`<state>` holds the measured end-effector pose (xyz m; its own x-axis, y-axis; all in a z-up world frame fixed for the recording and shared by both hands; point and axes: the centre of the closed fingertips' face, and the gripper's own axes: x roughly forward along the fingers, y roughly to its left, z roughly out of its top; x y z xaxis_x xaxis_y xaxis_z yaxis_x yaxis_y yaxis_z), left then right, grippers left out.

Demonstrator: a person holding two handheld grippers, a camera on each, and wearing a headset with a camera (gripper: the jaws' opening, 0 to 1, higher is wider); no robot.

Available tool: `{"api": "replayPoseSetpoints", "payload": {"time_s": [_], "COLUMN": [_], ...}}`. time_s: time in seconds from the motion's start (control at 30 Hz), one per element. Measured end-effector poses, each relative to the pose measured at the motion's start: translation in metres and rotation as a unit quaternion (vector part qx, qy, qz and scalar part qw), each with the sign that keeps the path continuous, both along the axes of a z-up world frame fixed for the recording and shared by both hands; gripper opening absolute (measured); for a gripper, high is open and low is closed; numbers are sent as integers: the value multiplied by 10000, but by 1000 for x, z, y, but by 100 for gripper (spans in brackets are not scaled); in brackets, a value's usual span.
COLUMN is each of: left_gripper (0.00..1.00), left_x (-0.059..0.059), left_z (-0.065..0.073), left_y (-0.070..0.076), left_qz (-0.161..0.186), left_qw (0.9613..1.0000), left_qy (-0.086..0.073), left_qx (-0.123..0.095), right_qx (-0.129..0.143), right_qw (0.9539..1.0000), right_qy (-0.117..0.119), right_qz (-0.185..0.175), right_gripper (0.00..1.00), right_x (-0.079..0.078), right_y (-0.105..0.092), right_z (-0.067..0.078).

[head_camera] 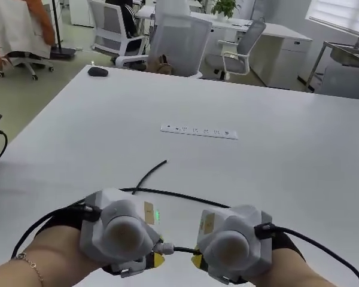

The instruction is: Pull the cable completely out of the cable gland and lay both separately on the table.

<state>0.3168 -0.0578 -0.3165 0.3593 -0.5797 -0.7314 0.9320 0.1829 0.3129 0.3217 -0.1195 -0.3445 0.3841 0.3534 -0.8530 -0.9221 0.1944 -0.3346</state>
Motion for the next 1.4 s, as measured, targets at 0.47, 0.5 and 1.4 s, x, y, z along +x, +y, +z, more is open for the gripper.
{"api": "replayPoseSetpoints", "payload": {"time_s": [0.47,0.5,1.4], "left_gripper": [17,17,17], "left_x": [6,6,-2], "left_z": [-3,-3,0], "left_y": [10,11,-2], "left_qz": [246,236,-55], "left_qw": [9997,9997,9998], "left_qy": [74,60,136], "left_qx": [24,68,-135], "right_qx": [-1018,-1032,-25], "right_qw": [9865,9871,9990], "right_qy": [133,202,280], "right_qz": [-1278,-1204,-338], "right_gripper": [4,6,2], "right_x": [15,11,0], "right_y": [-71,-68,-8], "right_z": [-15,-17,-9]}}
